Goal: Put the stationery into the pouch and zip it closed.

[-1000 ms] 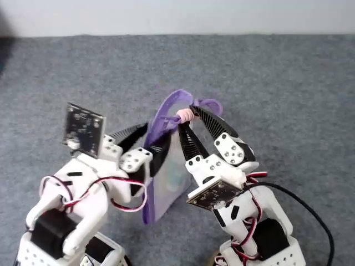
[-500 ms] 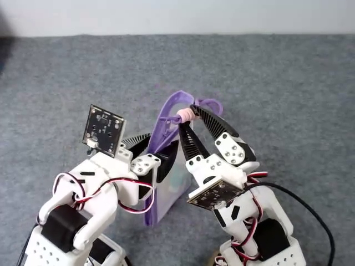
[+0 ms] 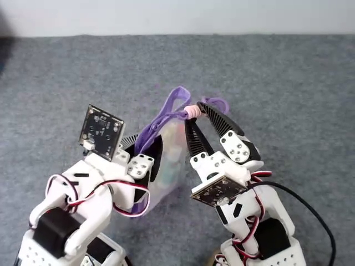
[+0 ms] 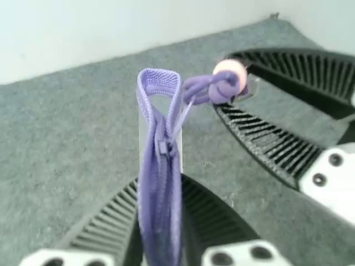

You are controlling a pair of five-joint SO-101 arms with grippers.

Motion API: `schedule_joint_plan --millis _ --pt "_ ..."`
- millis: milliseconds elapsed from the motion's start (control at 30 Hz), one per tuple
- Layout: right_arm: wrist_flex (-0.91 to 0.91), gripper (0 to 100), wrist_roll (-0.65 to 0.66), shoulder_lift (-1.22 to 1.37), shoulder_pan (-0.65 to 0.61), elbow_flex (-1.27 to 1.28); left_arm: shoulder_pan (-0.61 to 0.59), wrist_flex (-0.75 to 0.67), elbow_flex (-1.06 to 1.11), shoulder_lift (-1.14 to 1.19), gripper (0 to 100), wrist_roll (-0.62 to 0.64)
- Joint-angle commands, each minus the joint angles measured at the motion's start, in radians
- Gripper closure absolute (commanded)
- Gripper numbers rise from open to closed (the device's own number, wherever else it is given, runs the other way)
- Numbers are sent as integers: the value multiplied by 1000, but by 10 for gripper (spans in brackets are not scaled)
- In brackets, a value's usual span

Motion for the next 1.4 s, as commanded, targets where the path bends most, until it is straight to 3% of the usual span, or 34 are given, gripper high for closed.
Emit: schedule_joint_plan --millis 0,200,367,667,933,1067,1367 --pt "4 991 9 -5 74 -43 3 74 -111 -5 988 -9" --pt "-8 991 9 19 196 34 2 196 -213 -5 991 -5" --pt "-140 991 9 56 260 121 2 236 -254 -8 991 -3" --pt "-180 991 9 122 331 175 0 267 -329 -6 991 -2" --pt "-180 991 9 125 361 206 -84 265 -340 -12 991 -3" --pt "-189 991 60 125 392 267 -86 262 -341 -12 991 -3" --pt "-386 991 124 122 475 465 -89 269 -404 -9 991 -3"
